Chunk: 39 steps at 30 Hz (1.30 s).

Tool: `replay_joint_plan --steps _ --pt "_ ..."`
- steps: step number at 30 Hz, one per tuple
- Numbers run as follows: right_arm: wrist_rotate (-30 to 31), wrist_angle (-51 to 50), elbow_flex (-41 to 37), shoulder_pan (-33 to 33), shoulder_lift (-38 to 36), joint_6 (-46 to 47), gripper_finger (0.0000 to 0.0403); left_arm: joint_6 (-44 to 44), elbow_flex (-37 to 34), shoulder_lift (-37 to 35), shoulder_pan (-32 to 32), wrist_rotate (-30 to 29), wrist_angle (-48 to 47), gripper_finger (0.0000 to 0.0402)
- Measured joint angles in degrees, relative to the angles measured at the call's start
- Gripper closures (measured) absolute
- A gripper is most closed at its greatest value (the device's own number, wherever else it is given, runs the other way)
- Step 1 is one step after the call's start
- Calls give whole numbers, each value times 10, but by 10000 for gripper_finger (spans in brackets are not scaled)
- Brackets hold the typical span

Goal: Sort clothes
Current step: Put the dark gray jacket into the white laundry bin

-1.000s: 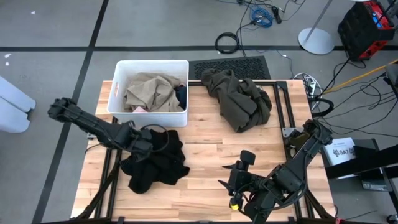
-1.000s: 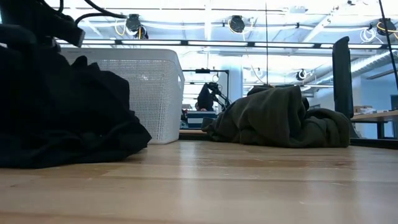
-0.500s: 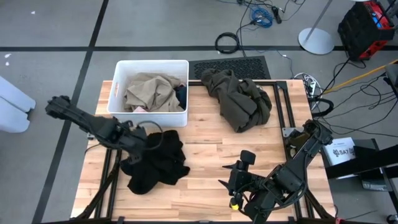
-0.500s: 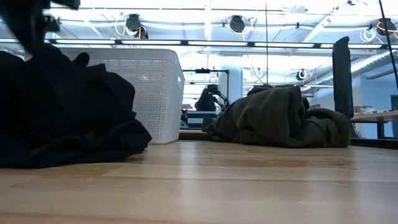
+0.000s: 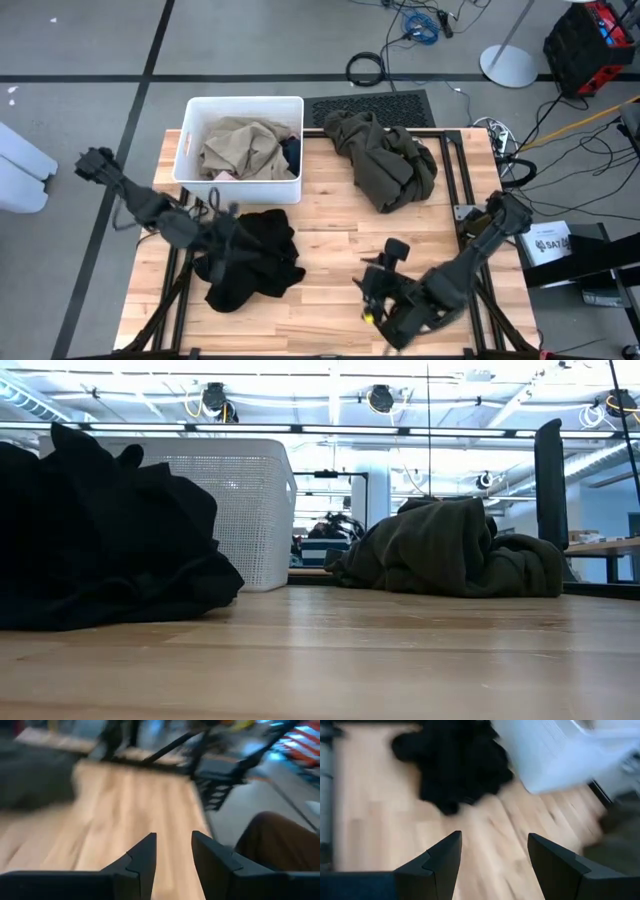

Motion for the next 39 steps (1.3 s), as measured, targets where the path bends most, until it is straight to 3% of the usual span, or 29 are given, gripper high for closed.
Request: replay_joint_plan --steps 6,12,19,24,28,32,36,39 --pt "1 -105 -69 -80 0 154 188 146 -75 63 -53 -1 245 269" --pt "2 -192 -97 -206 0 245 188 191 -78 96 -61 -4 260 269" --pt "-38 -144 -131 -383 -3 136 188 188 -76 83 -67 5 259 269" --pt "-65 -88 -171 -471 -3 53 188 188 -76 82 -74 7 258 269" --pt "-126 -17 -214 -517 -3 -10 188 188 -76 82 -74 7 255 269" --pt "-228 70 -266 -543 -3 -33 190 188 -76 82 -74 4 254 269" --pt "-312 162 -334 -544 -4 -34 229 187 -76 82 -74 4 254 269" --pt "-354 236 -393 -526 -7 -34 300 185 -76 82 -74 3 254 269"
